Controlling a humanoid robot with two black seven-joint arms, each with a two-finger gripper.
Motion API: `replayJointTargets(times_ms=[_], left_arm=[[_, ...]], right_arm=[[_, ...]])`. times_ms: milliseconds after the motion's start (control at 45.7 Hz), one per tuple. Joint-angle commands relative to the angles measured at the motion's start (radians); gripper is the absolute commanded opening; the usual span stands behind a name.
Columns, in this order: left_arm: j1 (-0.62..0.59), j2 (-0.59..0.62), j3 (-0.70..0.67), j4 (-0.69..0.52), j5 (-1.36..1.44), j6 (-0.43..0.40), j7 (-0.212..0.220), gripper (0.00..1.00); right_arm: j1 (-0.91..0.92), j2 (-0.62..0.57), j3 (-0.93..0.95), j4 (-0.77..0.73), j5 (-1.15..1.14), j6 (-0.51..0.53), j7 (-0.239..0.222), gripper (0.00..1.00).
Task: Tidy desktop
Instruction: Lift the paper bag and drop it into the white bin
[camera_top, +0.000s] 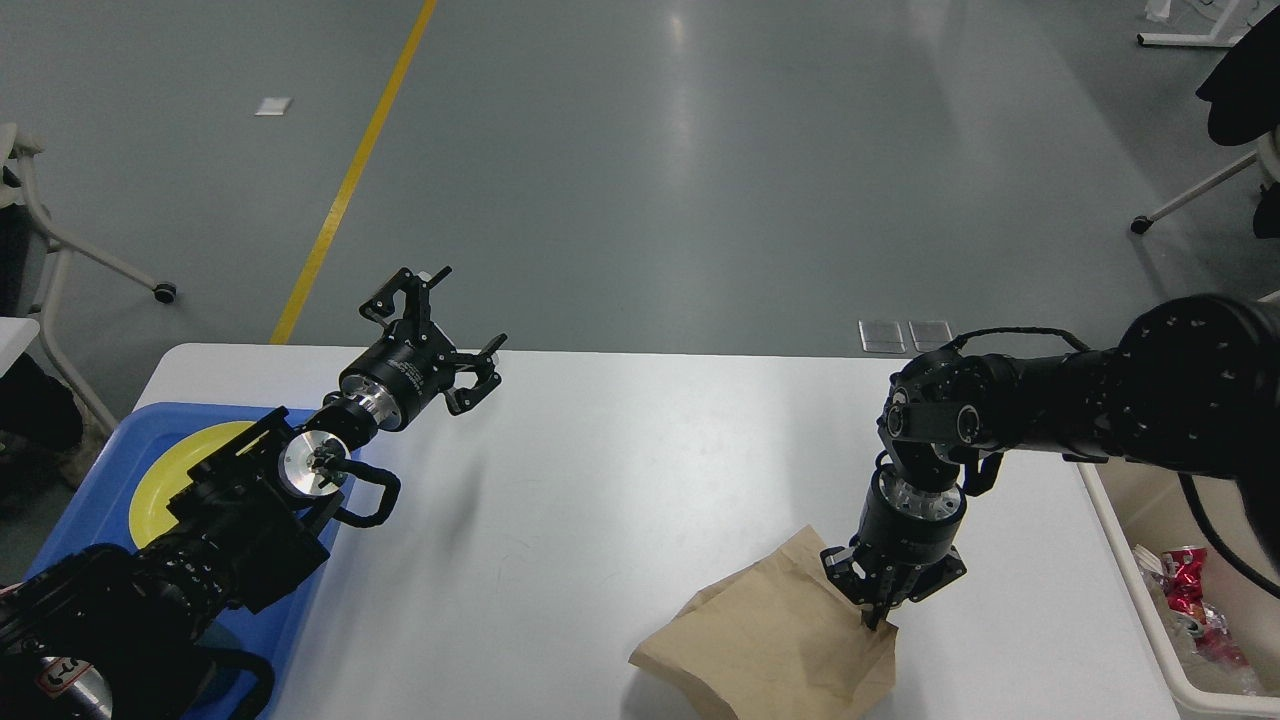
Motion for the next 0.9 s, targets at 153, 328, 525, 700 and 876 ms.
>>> replayJointTargets(times_ms=[153,328,525,700,876], left_arm=[[0.002,0.0,0.0,0.0,0.0,0.0,0.0,0.97],[0.0,0.0,0.001,0.0,0.0,0.0,0.0,0.97],[0.0,0.0,0.0,0.0,0.0,0.0,0.0,0.97],[0.0,0.0,0.0,0.0,0.0,0.0,0.0,0.97],[0.0,0.0,0.0,0.0,0.0,0.0,0.0,0.97]], right_arm=[[0.164,-0.121,0.02,-0.002,0.01,0.081,0.009,0.0],[0.333,-0.2,0.014,-0.003,0.01,0.081,0.009,0.0],[0.48,-0.274,-0.005,-0.046,0.008,0.081,-0.001,0.0],[0.514,-0.309,-0.045,-0.158,0.01,0.081,-0.003,0.0],[0.506,-0.366,-0.083,-0.298,0.011,0.081,-0.001,0.0]])
